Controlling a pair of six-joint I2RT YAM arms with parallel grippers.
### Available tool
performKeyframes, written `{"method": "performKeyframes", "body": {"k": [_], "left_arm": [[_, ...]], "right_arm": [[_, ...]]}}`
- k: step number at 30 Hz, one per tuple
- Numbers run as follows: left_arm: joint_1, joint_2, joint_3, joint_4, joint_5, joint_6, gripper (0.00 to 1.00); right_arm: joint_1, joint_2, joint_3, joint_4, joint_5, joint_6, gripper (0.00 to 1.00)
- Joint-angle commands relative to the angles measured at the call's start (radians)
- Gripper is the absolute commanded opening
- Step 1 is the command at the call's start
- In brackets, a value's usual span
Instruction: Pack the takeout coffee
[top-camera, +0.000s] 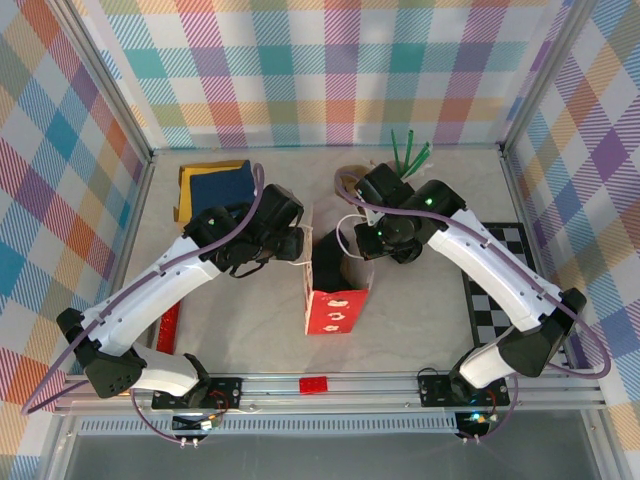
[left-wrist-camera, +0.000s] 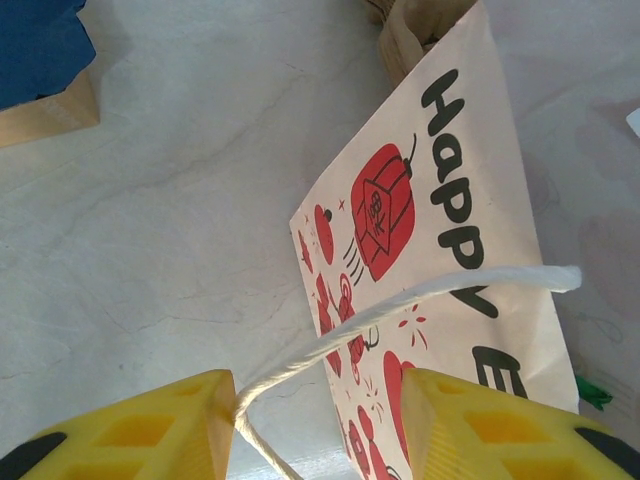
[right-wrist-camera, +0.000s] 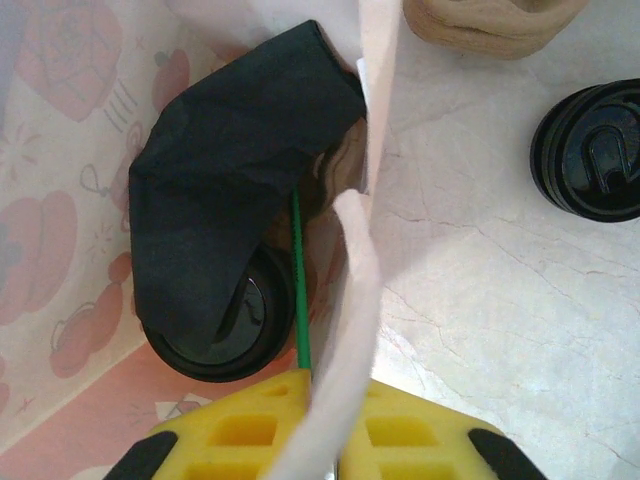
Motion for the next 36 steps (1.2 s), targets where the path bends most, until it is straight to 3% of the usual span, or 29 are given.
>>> {"method": "performKeyframes", "body": {"k": [1,16,36], "left_arm": [[0.015,-0.027,-0.007,0.013,0.011,-0.007,0.47],[0.014,-0.017,-0.021,0.059,0.044,-0.012,0.46],[0.024,0.061,0.053,0.055,0.042,0.017,0.46]], "right_arm": [[0.009,-0.008,-0.002,-0.006,0.016,-0.002,0.11],[0.01,-0.061,0.008,-0.029,0.111,0.028,0.06],[0.01,-0.165,-0.098,-0.016,0.116,0.083,0.08]]}}
